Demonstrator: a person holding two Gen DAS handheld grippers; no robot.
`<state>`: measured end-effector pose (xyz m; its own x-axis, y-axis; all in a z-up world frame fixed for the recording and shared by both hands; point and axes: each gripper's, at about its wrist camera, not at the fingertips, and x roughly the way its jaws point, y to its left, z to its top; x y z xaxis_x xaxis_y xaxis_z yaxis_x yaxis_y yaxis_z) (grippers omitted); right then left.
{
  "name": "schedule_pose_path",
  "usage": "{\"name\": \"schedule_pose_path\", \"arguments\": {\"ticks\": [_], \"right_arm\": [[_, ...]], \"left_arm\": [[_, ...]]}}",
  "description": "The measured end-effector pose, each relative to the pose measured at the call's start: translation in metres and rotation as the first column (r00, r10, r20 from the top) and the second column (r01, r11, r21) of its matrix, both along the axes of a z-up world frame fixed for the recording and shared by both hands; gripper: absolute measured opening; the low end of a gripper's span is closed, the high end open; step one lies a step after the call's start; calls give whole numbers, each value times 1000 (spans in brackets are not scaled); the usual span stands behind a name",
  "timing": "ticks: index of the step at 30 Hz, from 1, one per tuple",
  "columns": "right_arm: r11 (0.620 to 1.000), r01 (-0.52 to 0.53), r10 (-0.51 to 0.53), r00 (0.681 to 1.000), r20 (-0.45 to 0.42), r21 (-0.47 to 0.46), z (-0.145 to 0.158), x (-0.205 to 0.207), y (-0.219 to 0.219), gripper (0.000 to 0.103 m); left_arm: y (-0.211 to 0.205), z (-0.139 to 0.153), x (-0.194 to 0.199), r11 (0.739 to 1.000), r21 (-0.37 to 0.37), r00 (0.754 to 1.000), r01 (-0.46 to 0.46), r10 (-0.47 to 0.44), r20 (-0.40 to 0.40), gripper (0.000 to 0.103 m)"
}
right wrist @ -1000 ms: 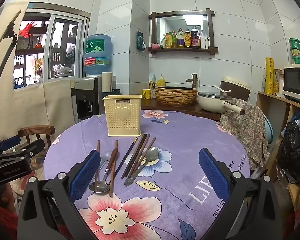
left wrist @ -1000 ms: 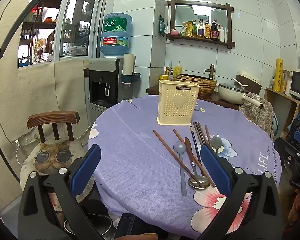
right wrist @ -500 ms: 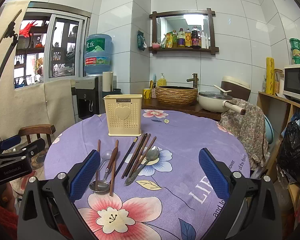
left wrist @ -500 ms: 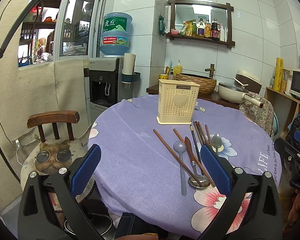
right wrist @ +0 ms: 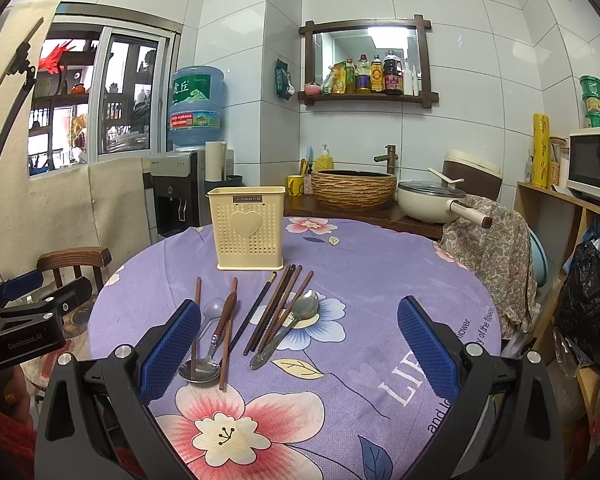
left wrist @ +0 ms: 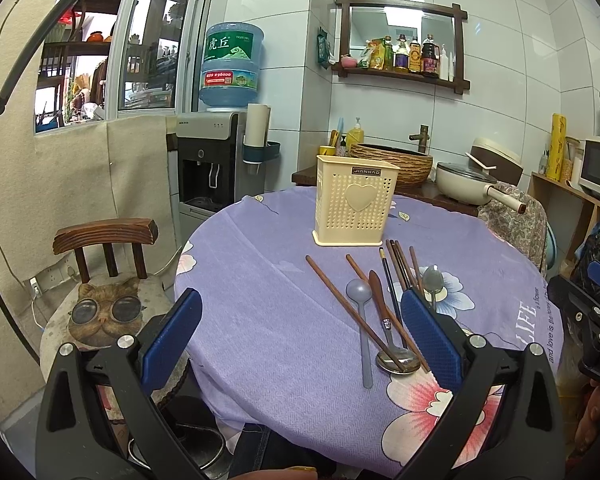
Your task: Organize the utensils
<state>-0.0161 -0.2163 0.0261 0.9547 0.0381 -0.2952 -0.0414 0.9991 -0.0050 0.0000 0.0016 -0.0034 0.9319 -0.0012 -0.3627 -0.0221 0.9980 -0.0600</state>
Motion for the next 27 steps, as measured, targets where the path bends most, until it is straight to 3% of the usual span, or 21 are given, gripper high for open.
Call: {"name": "schedule_pose_path", "arguments": {"ticks": [27], "right_arm": [[1000,0,0,1000,-6,0,4,1,-4,97]], "left_arm": [[-3,-8,7,1000,4,1000,3,-3,-11,98]]}}
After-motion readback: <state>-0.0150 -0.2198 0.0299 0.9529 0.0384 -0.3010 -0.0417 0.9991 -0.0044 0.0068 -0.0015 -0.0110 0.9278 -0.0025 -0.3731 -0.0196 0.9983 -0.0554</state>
